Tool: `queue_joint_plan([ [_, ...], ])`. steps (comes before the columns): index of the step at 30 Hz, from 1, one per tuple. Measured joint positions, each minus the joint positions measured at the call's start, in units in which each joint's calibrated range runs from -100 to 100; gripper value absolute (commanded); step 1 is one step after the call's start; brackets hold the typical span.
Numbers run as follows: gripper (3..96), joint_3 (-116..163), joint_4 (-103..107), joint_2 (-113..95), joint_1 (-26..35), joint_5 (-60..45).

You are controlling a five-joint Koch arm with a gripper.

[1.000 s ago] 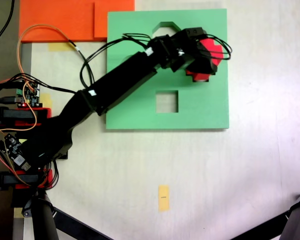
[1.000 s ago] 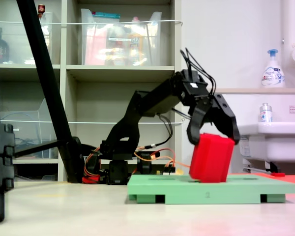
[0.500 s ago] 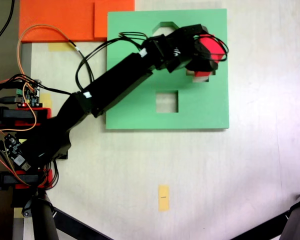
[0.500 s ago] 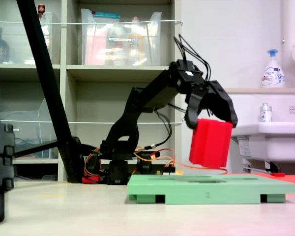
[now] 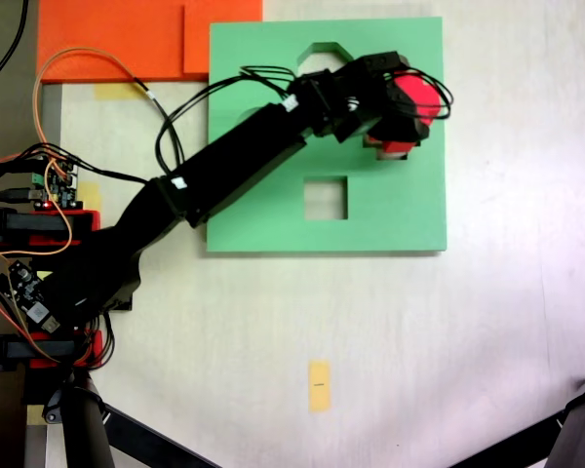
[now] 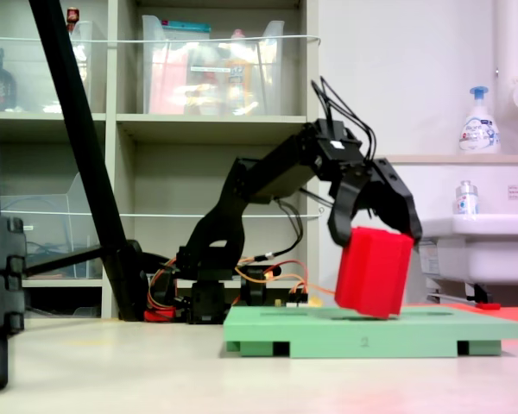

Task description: Put the cross columnar block into the corresponding hole

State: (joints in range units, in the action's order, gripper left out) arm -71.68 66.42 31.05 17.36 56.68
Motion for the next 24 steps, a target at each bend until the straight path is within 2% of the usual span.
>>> queue_joint_plan([
  [11, 47.4, 0.0, -0.88, 1.64, 0.1, 0.0],
  [24, 46.8, -1.57, 14.39, 1.64, 0.15, 0.15],
])
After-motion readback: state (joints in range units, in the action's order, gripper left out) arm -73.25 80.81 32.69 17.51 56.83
